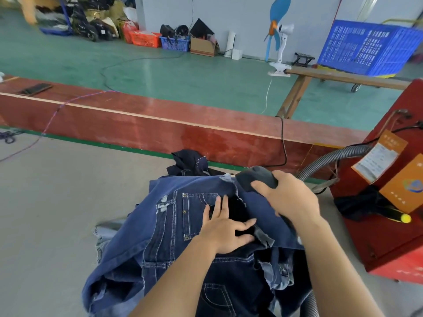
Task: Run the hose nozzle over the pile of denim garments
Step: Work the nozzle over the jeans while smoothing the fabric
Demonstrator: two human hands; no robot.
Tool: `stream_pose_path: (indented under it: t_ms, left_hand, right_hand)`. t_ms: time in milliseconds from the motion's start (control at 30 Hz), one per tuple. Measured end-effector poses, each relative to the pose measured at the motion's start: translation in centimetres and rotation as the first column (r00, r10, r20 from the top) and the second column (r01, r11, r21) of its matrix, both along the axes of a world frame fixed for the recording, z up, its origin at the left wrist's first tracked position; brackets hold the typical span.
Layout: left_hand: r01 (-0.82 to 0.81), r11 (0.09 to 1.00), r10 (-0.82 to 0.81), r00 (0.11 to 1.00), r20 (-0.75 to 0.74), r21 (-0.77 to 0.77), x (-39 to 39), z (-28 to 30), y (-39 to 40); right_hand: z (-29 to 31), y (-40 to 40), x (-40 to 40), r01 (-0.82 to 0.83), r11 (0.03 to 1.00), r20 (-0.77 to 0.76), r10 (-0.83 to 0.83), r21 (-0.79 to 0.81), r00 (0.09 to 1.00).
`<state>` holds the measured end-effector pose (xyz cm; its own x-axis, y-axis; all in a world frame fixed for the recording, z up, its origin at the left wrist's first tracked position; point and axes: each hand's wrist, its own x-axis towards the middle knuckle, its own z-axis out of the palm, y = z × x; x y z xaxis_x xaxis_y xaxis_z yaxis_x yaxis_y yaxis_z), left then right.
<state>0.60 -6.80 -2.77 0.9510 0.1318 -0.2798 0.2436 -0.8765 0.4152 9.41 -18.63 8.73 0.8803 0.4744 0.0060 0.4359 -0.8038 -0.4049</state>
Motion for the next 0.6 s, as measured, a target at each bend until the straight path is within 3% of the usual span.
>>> stream_pose_path:
  t_ms: [267, 433, 600]
  left_hand:
    - [-0.008, 0.997, 0.013, 0.997, -0.08, 0.072, 0.5, 0.5, -0.7]
    - [-0.015, 0.995, 0.026, 0.994, -0.11, 0.098, 0.6, 0.6, -0.7]
    - [-0.013, 0.998, 0.018, 0.996, -0.089, 0.056, 0.5, 0.3, -0.5]
  right_hand:
    - [-0.7, -0.7, -0.7, -0.099, 0.929, -0.022, 0.098, -0.357, 0.995]
    - [-3.0, 1.3, -1.4, -0.036, 0.958, 0.055, 0.054, -0.284, 0.997]
    - [-1.9, 0.9, -0.6, 0.007, 0.998, 0.055, -0.004, -0.064, 0.998]
